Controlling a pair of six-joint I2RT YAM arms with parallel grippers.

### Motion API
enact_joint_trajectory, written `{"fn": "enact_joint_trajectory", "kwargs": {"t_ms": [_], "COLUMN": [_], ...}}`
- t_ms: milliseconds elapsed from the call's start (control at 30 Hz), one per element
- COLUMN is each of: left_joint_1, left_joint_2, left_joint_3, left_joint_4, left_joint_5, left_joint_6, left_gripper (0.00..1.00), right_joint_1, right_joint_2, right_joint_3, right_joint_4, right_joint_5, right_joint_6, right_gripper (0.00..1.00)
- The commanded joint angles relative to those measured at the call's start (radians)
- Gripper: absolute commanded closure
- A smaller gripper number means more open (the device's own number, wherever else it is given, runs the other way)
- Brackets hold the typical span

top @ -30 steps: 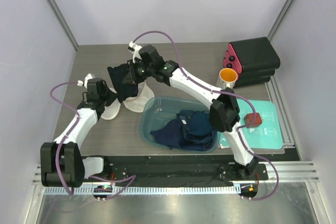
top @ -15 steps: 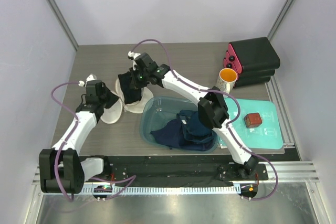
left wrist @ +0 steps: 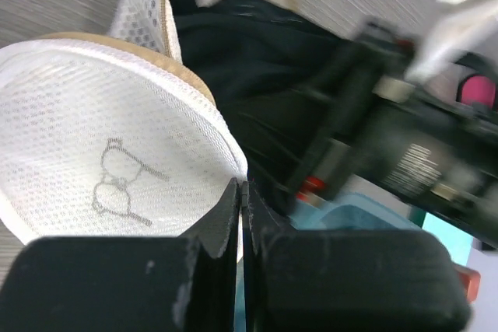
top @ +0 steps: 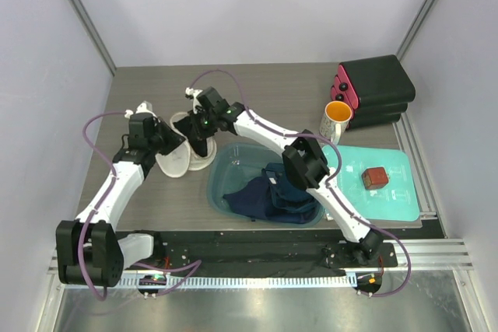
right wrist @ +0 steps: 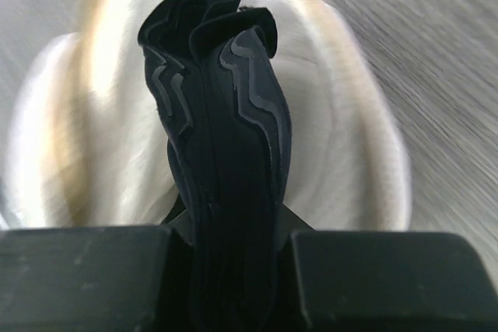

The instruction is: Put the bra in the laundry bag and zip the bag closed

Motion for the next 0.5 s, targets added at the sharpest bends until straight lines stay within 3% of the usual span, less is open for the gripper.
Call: {"fn": "enact_joint_trajectory", "kwargs": {"t_ms": [0,133,267,467], "left_joint_1": [-0.017,-0.015,-0.017,-0.015], "left_joint_2": [-0.003,0.014,0.029,0.04], "left_joint_3": [0.046,0.065,0.076,0.076], "left_joint_4": [0.006,-0.049,-0.06,-0.072], "left_joint_5": [0.05,0.024,0.024,-0.001], "left_joint_6": [0.028,0.05,0.048,0.051], "left_gripper": [1.0,1.0,1.0,1.0], "right_joint_1": [-0.003,-0.017,-0.02,-0.02], "right_joint_2": [0.071,0.049,0.022,-0.06], "right_joint_3": [0.073,0.012,-0.012,-0.035], "right_joint_4": [0.077,0.138,0.145,0.074], "right_joint_5": [-0.032,-0.038,-0.055,-0.047], "right_joint_6": [0.04,0.063,0.054,0.043], "right_gripper": [0.98,0.92,0.61,0.41]}}
